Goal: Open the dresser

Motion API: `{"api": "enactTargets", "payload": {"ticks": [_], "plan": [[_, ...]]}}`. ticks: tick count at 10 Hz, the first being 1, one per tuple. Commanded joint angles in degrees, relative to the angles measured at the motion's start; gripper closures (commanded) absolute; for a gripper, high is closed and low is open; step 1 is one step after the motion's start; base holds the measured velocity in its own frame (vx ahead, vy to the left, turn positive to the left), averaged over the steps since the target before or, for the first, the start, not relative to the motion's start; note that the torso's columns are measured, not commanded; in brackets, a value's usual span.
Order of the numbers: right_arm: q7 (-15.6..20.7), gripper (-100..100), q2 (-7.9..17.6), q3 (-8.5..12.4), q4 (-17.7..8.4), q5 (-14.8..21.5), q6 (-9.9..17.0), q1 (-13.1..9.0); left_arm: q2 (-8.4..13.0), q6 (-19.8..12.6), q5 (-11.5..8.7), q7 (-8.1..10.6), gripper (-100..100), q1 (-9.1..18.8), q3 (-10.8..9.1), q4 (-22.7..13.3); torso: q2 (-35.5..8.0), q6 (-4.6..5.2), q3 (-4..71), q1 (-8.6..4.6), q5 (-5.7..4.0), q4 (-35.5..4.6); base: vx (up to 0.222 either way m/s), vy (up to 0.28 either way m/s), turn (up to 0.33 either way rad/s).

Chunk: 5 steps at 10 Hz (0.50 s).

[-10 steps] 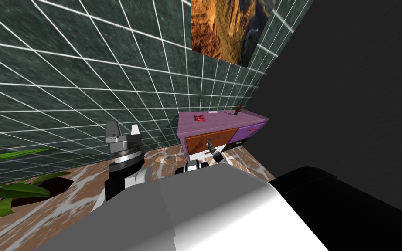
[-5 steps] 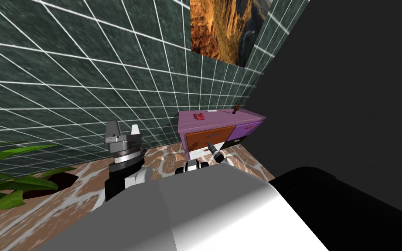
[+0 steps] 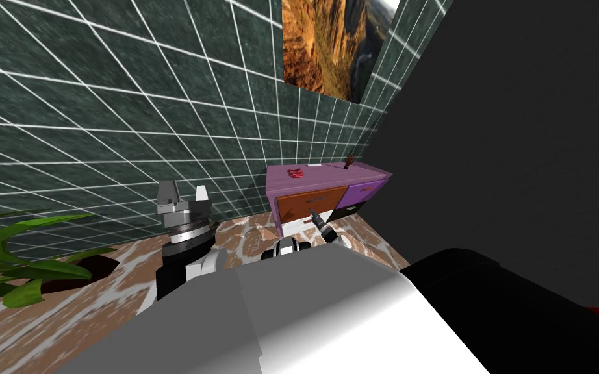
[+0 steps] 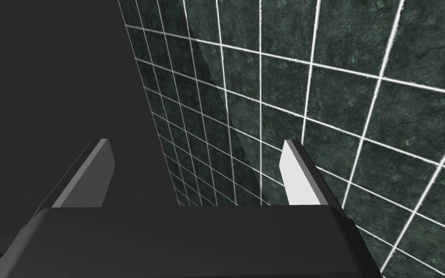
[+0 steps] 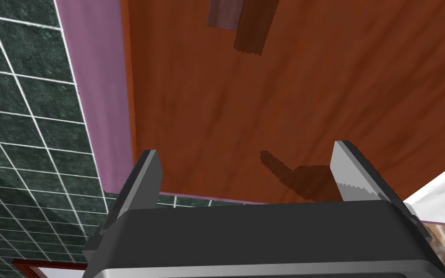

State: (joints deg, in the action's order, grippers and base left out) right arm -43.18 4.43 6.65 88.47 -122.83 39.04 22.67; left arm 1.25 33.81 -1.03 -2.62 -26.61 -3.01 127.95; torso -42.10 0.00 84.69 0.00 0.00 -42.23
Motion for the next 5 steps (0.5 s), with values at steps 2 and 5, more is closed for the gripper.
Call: {"api": "enactTargets", "payload": {"ticks": [2,5], "plan": [[-0.07,-100,4.07,0.76,-0.36,-2.27,0.65,0.31,0.0,0.0,0.0,0.0,0,0.0,0.0,0.0,-0.18,0.0,-0.12,0.02,0.0,-0.05,0.068,0.01,-0.058],[-0.23,-100,3.18,1.83,-0.73,-5.5,1.61,0.76,0.0,0.0,0.0,0.0,0,-0.01,0.0,0.0,-0.13,0.0,-0.08,0.04,0.01,-0.03,0.101,0.023,-0.07]]}}
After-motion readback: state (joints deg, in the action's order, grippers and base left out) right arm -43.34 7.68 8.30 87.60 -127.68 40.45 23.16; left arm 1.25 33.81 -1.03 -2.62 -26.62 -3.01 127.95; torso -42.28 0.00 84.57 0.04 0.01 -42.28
